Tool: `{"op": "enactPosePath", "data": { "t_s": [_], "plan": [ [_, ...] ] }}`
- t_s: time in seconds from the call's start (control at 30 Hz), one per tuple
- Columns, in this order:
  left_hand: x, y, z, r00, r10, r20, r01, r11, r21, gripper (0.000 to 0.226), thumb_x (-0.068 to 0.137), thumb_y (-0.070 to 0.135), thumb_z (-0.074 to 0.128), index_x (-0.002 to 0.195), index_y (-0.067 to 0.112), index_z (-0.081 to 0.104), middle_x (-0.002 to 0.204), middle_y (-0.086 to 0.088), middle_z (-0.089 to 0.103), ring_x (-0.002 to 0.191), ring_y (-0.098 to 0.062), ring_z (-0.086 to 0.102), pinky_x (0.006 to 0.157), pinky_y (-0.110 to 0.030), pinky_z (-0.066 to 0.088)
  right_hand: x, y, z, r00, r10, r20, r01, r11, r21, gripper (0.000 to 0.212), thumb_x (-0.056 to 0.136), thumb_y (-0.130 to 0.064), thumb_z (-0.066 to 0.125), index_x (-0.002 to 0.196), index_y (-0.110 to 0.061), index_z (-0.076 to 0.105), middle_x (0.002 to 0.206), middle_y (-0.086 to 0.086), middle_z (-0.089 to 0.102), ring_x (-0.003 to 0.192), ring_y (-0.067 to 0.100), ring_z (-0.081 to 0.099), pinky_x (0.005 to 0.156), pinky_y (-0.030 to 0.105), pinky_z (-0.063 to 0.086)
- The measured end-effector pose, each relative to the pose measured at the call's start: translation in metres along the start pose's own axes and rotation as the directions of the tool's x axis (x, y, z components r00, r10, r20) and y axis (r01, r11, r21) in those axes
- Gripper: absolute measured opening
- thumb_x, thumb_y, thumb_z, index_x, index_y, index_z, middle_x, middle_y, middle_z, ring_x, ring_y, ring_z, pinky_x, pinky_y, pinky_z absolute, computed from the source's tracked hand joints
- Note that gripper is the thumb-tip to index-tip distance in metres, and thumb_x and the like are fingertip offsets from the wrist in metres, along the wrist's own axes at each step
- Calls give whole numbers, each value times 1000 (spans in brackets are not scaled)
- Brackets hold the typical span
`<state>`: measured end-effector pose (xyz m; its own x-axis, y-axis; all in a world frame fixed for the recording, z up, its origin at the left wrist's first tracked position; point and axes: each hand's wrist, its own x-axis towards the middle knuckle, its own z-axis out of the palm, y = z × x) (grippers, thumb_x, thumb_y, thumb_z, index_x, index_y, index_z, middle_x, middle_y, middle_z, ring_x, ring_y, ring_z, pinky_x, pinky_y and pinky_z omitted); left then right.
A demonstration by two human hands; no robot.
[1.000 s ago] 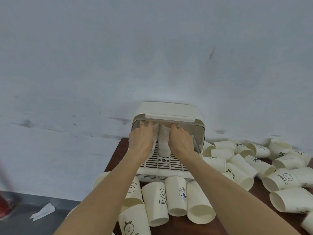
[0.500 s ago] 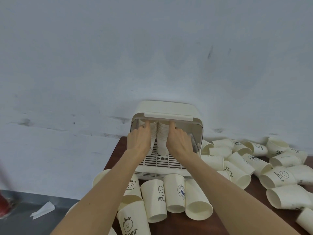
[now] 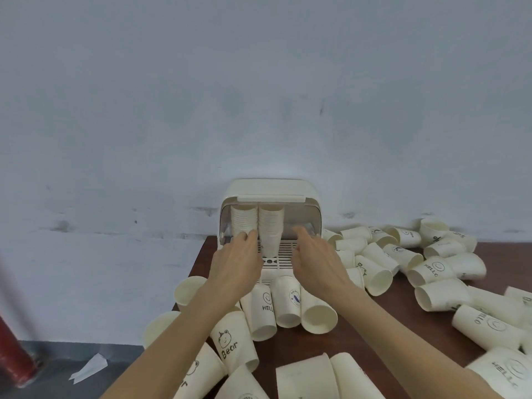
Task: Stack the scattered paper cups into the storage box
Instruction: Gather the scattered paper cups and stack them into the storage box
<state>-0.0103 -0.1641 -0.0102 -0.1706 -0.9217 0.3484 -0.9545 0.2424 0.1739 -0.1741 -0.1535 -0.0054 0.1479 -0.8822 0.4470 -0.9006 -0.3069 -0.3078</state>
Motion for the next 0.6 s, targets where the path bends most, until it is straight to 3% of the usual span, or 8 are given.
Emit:
{"op": "enactPosePath", "data": {
  "t_s": [0.1,0.2,0.37,0.5,0.6],
  "plan": [
    [-25,14,-21,1000,11,-4,-12,997,-83,31,98,29,42,127,19,46,121,0,54,102,-25,57,79,-38,49,-31,4,-18,998,54,15,-55,997,62,41,91,-11,42,130,-19,42,96,1,62,83,21,52,66,35,39],
    [-48,29,-33,999,40,-14,-41,986,-164,31,97,32,43,127,24,48,119,4,58,106,-19,57,83,-37,50,-57,9,-33,993,113,31,-115,989,93,42,90,-15,45,132,-21,44,94,-1,66,87,20,59,75,38,49],
    [-75,51,-37,996,72,48,-57,963,-262,38,97,36,46,135,32,45,124,9,58,107,-13,57,89,-35,48,-89,12,-54,989,147,23,-148,981,128,41,92,-20,44,133,-23,46,91,-3,67,87,17,60,77,35,50],
    [-92,62,-31,993,104,60,-79,941,-328,36,96,39,47,131,35,50,112,15,61,100,-5,57,85,-27,47,-107,12,-68,989,147,32,-151,977,149,38,92,-19,44,130,-21,49,82,-6,66,84,14,59,75,34,49],
    [-107,68,-26,991,110,73,-73,917,-393,34,95,38,49,128,35,53,106,15,63,98,-5,57,86,-30,50,-123,13,-73,986,162,30,-165,975,149,31,93,-18,46,123,-21,53,73,-6,65,75,10,58,72,33,50]
  ]
}}
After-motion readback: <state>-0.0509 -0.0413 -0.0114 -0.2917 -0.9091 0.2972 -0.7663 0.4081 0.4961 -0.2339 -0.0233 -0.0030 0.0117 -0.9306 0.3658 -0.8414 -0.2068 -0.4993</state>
